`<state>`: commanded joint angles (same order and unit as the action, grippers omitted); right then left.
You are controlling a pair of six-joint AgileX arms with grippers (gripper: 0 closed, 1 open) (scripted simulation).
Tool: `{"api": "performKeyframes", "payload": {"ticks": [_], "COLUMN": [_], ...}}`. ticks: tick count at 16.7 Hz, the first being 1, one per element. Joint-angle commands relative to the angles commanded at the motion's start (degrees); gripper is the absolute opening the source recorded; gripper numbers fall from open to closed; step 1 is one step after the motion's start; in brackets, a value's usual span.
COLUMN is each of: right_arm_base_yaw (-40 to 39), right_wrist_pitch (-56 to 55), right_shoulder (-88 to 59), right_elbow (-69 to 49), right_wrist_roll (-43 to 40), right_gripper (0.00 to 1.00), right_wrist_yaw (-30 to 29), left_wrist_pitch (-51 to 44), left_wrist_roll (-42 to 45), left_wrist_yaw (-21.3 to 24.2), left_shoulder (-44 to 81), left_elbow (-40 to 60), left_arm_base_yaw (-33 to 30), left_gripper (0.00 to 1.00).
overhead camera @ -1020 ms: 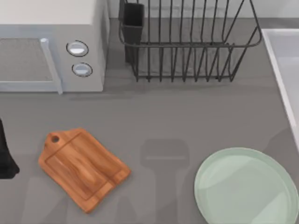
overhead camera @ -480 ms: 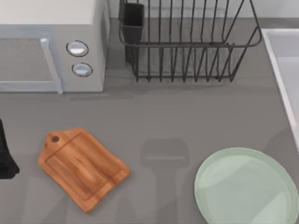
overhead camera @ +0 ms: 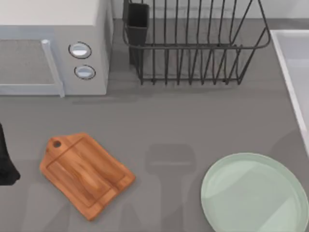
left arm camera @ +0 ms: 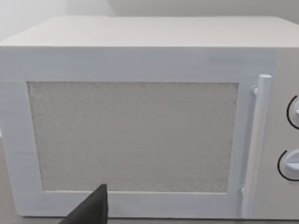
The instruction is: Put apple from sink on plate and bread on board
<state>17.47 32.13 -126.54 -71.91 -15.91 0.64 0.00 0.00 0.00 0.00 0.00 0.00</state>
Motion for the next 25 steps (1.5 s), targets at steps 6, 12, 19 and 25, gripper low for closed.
{"api": "performKeyframes", "payload": {"ticks": [6,12,19,25], "right_arm_base_yaw": [0.04,-0.01,-8.55,-25.69], "right_wrist_pitch": [14.87,16.87,19.49,25.58], "right_shoulder": [8.7,10.37,16.81,25.87], "right_elbow": [-5.08,-5.91,-6.19,-2.4], "right_wrist_roll": [-0.15,-0.06,8.03,25.05], "right_gripper": [0.0,0.0,0.0,0.0], "right_wrist_yaw": [0.08,0.12,-0.13,-0.35], "left_wrist_pitch": [0.0,0.0,0.0,0.0], "left_wrist_roll": [0.0,0.0,0.0,0.0], "left_wrist_yaw": [0.0,0.0,0.0,0.0], "left_shoulder": [0.0,0.0,0.0,0.0], "left_elbow": [0.0,0.0,0.0,0.0], "left_arm_base_yaw": [0.0,0.0,0.0,0.0], "left_gripper": [1.0,1.0,1.0,1.0]}}
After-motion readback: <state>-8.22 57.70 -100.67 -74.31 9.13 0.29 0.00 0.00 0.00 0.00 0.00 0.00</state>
